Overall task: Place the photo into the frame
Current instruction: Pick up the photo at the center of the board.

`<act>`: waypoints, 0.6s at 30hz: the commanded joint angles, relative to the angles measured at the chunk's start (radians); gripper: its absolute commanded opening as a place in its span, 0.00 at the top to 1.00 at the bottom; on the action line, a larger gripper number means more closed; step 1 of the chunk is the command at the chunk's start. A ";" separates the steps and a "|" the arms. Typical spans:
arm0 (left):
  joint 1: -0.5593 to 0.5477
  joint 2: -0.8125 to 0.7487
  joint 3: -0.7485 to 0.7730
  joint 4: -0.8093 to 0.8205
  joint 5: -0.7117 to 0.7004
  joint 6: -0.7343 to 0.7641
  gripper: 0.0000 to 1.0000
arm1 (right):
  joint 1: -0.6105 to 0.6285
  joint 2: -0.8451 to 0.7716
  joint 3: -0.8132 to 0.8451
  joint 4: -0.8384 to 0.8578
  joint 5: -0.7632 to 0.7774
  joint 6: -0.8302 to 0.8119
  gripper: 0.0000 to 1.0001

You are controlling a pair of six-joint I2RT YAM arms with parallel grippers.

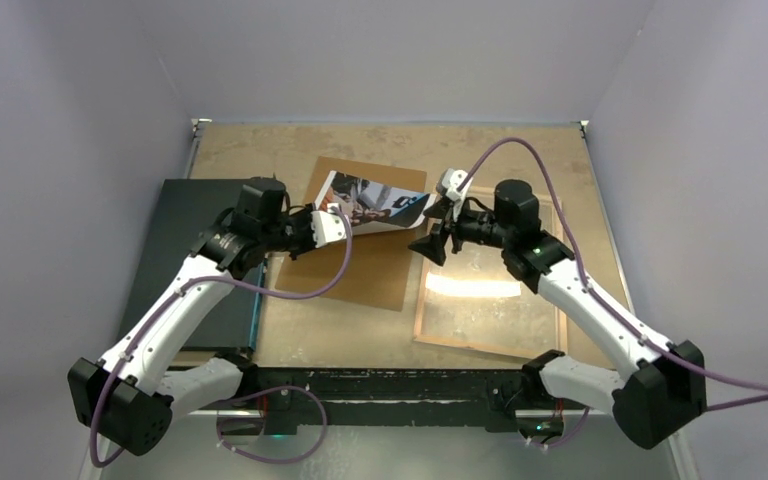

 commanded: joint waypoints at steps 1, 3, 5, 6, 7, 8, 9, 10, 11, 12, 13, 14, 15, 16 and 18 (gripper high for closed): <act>-0.004 -0.037 0.050 -0.012 0.032 0.053 1.00 | 0.000 0.092 0.035 0.042 -0.051 -0.294 0.18; -0.004 -0.042 0.053 -0.006 0.032 0.056 1.00 | 0.001 0.133 0.064 0.046 -0.062 -0.316 0.20; -0.005 -0.045 0.055 0.002 0.029 0.061 1.00 | 0.005 0.174 0.085 0.063 -0.079 -0.327 0.22; -0.004 -0.047 0.056 0.009 0.023 0.059 1.00 | 0.009 0.189 0.095 0.068 -0.076 -0.335 0.23; -0.004 -0.047 0.058 0.016 0.017 0.057 1.00 | 0.015 0.205 0.104 0.076 -0.067 -0.341 0.24; -0.005 -0.048 0.058 0.023 0.012 0.057 1.00 | 0.023 0.218 0.114 0.079 -0.061 -0.349 0.24; -0.005 -0.051 0.059 0.030 0.006 0.054 1.00 | 0.034 0.230 0.120 0.080 -0.055 -0.358 0.25; -0.003 -0.053 0.060 0.037 0.003 0.052 1.00 | 0.047 0.240 0.124 0.086 -0.036 -0.367 0.26; -0.005 -0.058 0.060 0.044 -0.001 0.051 1.00 | 0.062 0.249 0.124 0.103 -0.007 -0.369 0.27; -0.003 -0.066 0.059 0.052 -0.002 0.052 1.00 | 0.075 0.258 0.120 0.122 0.017 -0.369 0.28; -0.005 -0.069 0.055 0.060 -0.004 0.052 1.00 | 0.089 0.269 0.113 0.155 0.036 -0.369 0.29; -0.004 -0.074 0.052 0.067 -0.005 0.054 1.00 | 0.100 0.279 0.105 0.184 0.059 -0.366 0.31; -0.004 -0.079 0.052 0.072 -0.007 0.057 1.00 | 0.110 0.287 0.100 0.203 0.074 -0.368 0.32; -0.004 -0.083 0.051 0.077 -0.009 0.059 1.00 | 0.120 0.296 0.093 0.228 0.091 -0.371 0.33; -0.005 -0.087 0.056 0.078 -0.015 0.062 1.00 | 0.133 0.310 0.082 0.270 0.109 -0.369 0.38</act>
